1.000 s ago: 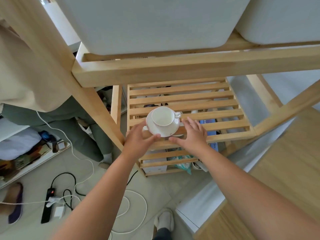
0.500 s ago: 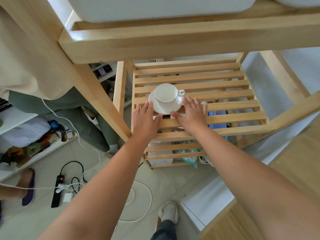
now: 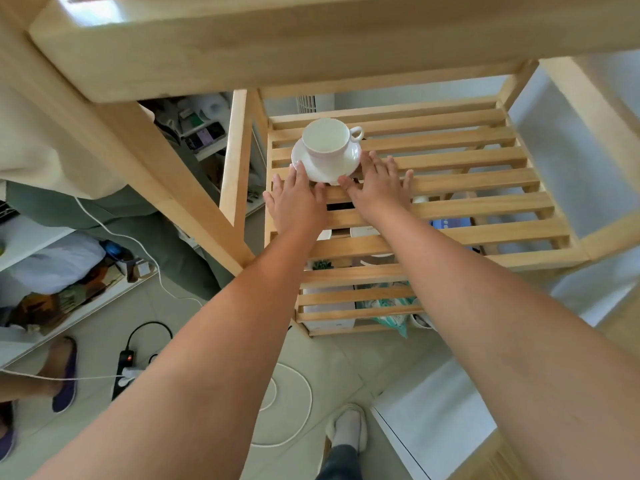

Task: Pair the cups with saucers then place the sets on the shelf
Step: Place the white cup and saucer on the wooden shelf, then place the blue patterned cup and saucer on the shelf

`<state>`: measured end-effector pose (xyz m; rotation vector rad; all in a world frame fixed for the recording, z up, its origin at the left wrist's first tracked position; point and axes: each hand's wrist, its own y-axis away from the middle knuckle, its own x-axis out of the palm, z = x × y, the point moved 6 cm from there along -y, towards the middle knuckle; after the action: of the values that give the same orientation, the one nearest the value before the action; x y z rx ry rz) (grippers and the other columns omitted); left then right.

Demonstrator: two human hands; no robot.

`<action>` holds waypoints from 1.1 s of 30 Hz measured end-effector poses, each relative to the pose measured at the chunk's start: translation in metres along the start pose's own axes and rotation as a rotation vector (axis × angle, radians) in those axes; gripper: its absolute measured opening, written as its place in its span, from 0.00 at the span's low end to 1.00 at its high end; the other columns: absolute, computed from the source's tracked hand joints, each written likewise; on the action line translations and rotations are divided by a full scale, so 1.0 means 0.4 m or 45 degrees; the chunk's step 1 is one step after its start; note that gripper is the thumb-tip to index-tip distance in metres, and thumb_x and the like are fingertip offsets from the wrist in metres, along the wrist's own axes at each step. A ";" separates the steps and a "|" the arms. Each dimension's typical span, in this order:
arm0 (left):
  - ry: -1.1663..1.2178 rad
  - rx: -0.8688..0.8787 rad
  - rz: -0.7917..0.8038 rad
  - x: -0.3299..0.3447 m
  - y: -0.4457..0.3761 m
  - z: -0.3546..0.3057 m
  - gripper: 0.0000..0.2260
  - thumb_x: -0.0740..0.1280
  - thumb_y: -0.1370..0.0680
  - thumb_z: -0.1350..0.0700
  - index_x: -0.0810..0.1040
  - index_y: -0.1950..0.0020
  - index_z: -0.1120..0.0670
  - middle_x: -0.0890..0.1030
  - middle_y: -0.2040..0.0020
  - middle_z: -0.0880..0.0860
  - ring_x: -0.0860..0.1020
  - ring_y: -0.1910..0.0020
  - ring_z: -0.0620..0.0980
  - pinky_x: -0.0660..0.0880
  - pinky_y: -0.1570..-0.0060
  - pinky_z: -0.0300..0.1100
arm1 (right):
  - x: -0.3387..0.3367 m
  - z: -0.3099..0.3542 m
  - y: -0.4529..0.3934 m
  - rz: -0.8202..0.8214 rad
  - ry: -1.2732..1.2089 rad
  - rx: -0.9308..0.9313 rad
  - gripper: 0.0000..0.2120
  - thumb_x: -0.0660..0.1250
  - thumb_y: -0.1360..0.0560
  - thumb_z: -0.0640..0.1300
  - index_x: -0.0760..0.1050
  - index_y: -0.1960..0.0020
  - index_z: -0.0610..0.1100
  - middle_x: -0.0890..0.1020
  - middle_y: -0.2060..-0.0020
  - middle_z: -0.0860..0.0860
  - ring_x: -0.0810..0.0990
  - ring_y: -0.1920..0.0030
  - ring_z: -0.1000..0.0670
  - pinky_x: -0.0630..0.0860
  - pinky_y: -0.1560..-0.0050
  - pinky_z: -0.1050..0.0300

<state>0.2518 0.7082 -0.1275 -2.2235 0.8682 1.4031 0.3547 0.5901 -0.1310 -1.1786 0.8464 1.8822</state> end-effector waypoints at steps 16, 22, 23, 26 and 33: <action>-0.213 -0.016 0.100 0.021 0.017 -0.003 0.30 0.47 0.17 0.42 0.44 0.19 0.54 0.44 0.18 0.53 0.42 0.20 0.54 0.41 0.23 0.54 | 0.019 0.014 0.037 0.078 0.146 -0.046 0.32 0.41 0.21 0.64 0.42 0.21 0.51 0.41 0.21 0.51 0.39 0.22 0.46 0.35 0.25 0.41; -0.287 0.195 0.319 0.045 0.175 -0.017 0.27 0.42 0.17 0.40 0.41 0.20 0.45 0.37 0.19 0.48 0.37 0.21 0.53 0.37 0.25 0.57 | 0.015 -0.035 0.178 0.148 0.172 -0.104 0.29 0.40 0.20 0.60 0.38 0.22 0.54 0.38 0.21 0.53 0.37 0.22 0.48 0.36 0.25 0.40; -0.288 0.223 0.343 0.043 0.205 -0.020 0.27 0.42 0.17 0.40 0.41 0.20 0.45 0.37 0.19 0.48 0.36 0.21 0.53 0.37 0.25 0.57 | 0.015 -0.047 0.205 0.173 0.175 -0.101 0.29 0.40 0.20 0.60 0.38 0.22 0.54 0.37 0.22 0.54 0.36 0.22 0.48 0.36 0.25 0.40; -0.236 0.354 0.455 0.038 0.296 -0.038 0.26 0.42 0.16 0.42 0.44 0.19 0.46 0.39 0.19 0.47 0.37 0.21 0.53 0.36 0.25 0.57 | 0.007 -0.084 0.289 0.287 0.108 -0.095 0.27 0.44 0.18 0.56 0.40 0.22 0.54 0.37 0.22 0.54 0.35 0.23 0.49 0.35 0.25 0.41; 0.484 0.364 0.773 -0.042 0.486 -0.178 0.22 0.54 0.15 0.48 0.58 0.21 0.46 0.64 0.24 0.45 0.61 0.24 0.48 0.59 0.31 0.41 | -0.164 -0.221 0.537 0.140 -0.312 -0.021 0.23 0.53 0.19 0.42 0.61 0.24 0.52 0.58 0.22 0.55 0.49 0.22 0.51 0.45 0.25 0.53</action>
<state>0.1638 0.5265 -0.0784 -2.1166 1.8666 0.9798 0.2293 0.3928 -0.0715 -0.9021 0.7741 2.0755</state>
